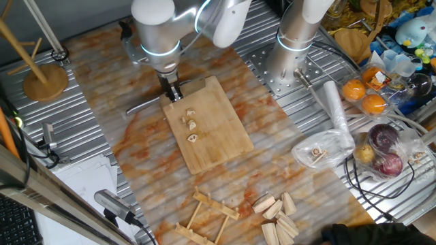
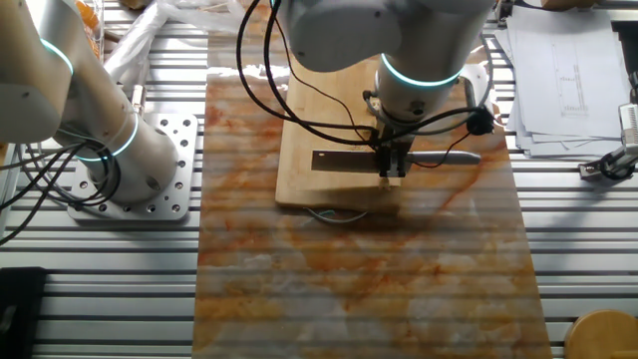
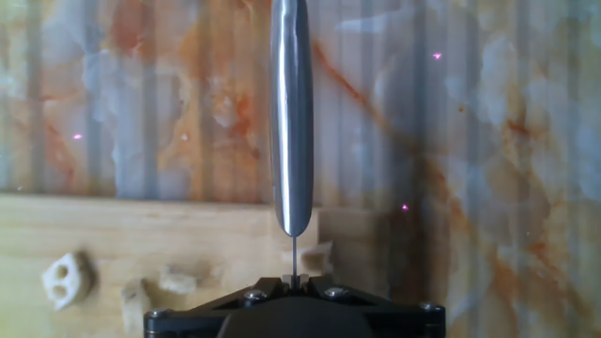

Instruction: Slice the lotus root

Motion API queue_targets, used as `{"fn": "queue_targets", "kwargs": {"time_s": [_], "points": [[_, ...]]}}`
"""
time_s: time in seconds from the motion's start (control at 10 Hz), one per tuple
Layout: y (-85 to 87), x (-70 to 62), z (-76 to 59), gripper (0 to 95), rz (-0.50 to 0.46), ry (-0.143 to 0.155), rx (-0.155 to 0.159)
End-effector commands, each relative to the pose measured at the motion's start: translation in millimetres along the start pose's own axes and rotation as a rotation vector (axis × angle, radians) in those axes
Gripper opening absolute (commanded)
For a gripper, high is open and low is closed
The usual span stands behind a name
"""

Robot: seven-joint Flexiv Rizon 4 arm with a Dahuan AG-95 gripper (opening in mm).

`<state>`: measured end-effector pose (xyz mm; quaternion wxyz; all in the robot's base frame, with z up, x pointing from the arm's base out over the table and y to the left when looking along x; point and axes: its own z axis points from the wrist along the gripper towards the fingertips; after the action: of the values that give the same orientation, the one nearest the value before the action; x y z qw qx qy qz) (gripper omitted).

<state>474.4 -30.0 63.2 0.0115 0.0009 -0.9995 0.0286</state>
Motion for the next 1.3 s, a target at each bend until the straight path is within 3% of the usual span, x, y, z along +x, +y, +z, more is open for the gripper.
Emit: {"fn": "queue_targets", "kwargs": {"time_s": [0.1,1.3], "points": [[-2.2,1.1,-7.3,0.0,-0.003,0.003,-0.002],[-1.7,-0.6,0.6,0.0,0.004,0.002,0.011]]}}
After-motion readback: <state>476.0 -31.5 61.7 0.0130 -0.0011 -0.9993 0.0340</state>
